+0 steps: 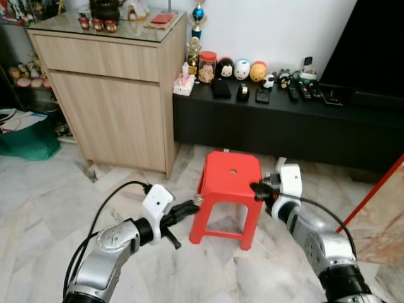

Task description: Hang keys on a hook

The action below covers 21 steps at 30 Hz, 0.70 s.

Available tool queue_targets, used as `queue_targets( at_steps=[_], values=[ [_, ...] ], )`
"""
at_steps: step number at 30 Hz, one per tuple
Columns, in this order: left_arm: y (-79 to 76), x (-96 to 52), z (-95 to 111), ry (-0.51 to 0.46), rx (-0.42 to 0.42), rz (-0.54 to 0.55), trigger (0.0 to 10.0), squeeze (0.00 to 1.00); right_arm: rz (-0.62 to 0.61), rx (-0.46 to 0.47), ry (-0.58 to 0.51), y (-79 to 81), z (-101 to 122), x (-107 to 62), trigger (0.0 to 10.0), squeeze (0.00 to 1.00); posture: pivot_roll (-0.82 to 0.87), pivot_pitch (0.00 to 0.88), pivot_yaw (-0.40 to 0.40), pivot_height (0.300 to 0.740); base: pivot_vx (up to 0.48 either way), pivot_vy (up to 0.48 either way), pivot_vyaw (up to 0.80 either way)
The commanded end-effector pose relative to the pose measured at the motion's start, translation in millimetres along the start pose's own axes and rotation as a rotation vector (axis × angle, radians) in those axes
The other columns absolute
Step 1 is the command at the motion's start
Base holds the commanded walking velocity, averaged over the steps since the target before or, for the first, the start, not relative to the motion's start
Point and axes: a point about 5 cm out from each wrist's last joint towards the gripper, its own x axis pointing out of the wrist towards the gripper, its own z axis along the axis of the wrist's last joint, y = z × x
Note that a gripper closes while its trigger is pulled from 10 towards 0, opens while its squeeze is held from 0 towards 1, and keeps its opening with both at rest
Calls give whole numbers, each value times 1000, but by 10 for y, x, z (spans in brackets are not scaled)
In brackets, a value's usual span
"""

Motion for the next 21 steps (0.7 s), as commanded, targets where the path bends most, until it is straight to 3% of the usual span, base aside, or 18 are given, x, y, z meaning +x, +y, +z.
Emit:
queue_targets(
  at_steps=[1, 3, 5, 6, 8, 9, 11, 13, 17, 19, 21],
  values=[
    [138, -28, -100, 21, -16, 115, 10000, 0, -62, -4, 69, -113, -254, -3, 10000, 0, 0, 0, -98, 740, 0, 0, 0],
    [180, -60, -250, 70, -48, 167, 10000, 0, -103, 34, 133, -178, -498, -23, 10000, 0, 0, 0, -93, 740, 0, 0, 0],
    [182, -75, -323, 95, -57, 182, 10000, 0, -124, 36, 168, -204, -605, -41, 10000, 0, 4, 0, -91, 740, 0, 0, 0],
    [179, -107, -483, 151, -74, 214, 10000, 0, -157, 45, 233, -239, -810, -88, 10000, 0, 4, 0, -90, 740, 0, 0, 0],
    [172, -131, -597, 193, -85, 237, 10000, 0, -172, 59, 271, -251, -942, -125, 10000, 0, 4, 0, -90, 740, 0, 0, 0],
    [143, -186, -778, 255, -130, 274, 10000, 0, -208, 77, 331, -272, -1139, -205, 10000, 0, 9, 0, -87, 740, 0, 0, 0],
    [131, -207, -840, 277, -145, 286, 10000, 0, -219, 86, 349, -275, -1200, -232, 10000, 0, 9, 0, -87, 740, 0, 0, 0],
    [85, -334, -1132, 374, -215, 385, 10000, 0, -273, 132, 421, -282, -1466, -362, 10000, 0, 11, 0, -82, 740, 0, 0, 0],
    [59, -428, -1290, 437, -229, 451, 10000, 0, -301, 148, 450, -278, -1582, -423, 10000, 0, 15, 0, -79, 740, 0, 0, 0],
    [-2, -553, -1485, 523, -281, 530, 10000, 0, -324, 167, 476, -258, -1697, -481, 10000, 0, 16, 0, -77, 740, 0, 0, 0],
    [-37, -592, -1547, 549, -308, 551, 10000, 0, -329, 170, 478, -251, -1720, -491, 10000, 0, 17, 0, -75, 740, 0, 0, 0]
  ],
)
